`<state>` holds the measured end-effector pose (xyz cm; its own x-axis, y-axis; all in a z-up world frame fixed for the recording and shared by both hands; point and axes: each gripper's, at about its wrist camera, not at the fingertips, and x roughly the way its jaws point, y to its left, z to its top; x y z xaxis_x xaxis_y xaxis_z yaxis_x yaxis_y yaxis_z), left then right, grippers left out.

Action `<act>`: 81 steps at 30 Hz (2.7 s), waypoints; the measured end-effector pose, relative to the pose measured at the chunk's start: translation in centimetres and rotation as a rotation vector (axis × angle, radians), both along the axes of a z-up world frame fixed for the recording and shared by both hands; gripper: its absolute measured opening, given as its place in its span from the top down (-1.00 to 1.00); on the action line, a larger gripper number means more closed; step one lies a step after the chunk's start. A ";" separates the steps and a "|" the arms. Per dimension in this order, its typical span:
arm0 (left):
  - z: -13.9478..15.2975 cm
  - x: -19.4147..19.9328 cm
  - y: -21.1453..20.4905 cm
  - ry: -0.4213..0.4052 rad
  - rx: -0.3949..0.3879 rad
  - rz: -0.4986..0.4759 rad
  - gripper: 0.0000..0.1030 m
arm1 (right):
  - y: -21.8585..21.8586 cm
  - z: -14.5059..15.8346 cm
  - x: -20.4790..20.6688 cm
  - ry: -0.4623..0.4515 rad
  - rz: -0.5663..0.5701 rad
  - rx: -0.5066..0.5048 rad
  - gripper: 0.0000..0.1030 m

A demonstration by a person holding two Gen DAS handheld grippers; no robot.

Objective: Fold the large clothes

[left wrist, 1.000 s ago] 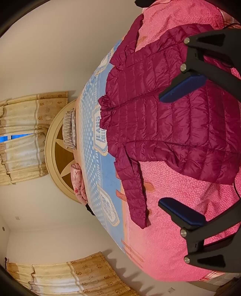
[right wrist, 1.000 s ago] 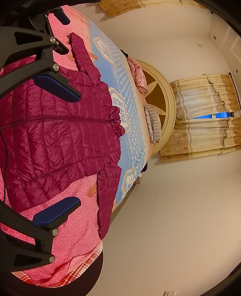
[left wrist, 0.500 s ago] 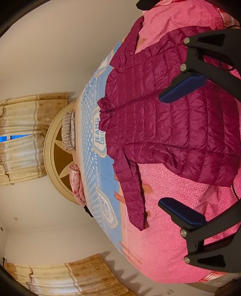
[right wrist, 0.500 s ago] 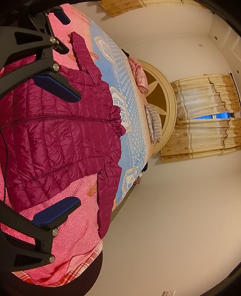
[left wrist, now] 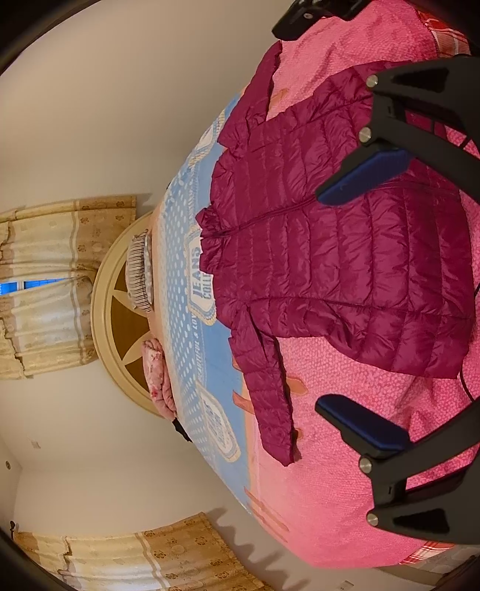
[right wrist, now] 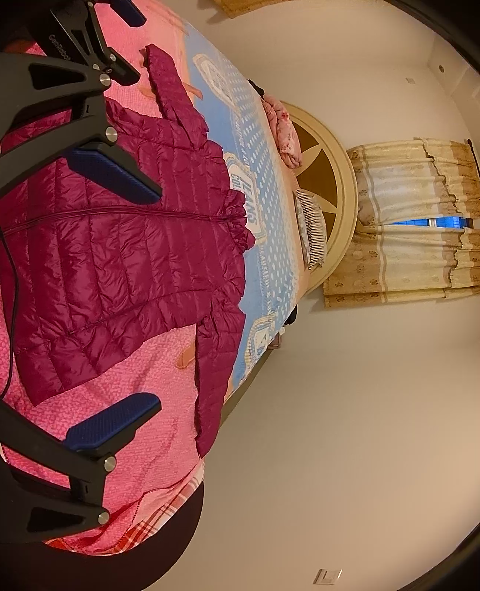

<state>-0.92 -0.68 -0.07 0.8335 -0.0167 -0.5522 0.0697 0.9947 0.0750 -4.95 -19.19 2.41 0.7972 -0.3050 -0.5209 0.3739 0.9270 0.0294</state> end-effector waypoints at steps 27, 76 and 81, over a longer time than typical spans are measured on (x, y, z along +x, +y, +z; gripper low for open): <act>0.0 -0.3 -0.2 0.000 -0.001 0.000 -1.00 | 0.1 0.0 -0.2 0.006 0.022 0.013 -0.98; -13.5 23.9 5.2 0.201 -0.046 0.177 -1.00 | -47.2 -15.6 18.6 0.307 -0.543 0.617 -0.75; -14.4 24.4 7.4 0.267 -0.169 0.214 -1.00 | -47.2 -17.4 21.1 0.393 -0.545 0.534 -0.70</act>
<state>23.44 6.76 -14.44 0.6548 0.0324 -0.7551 -0.1456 0.9858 -0.0840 16.14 -66.37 -14.95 0.3417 -0.2283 -0.9117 0.8377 0.5137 0.1853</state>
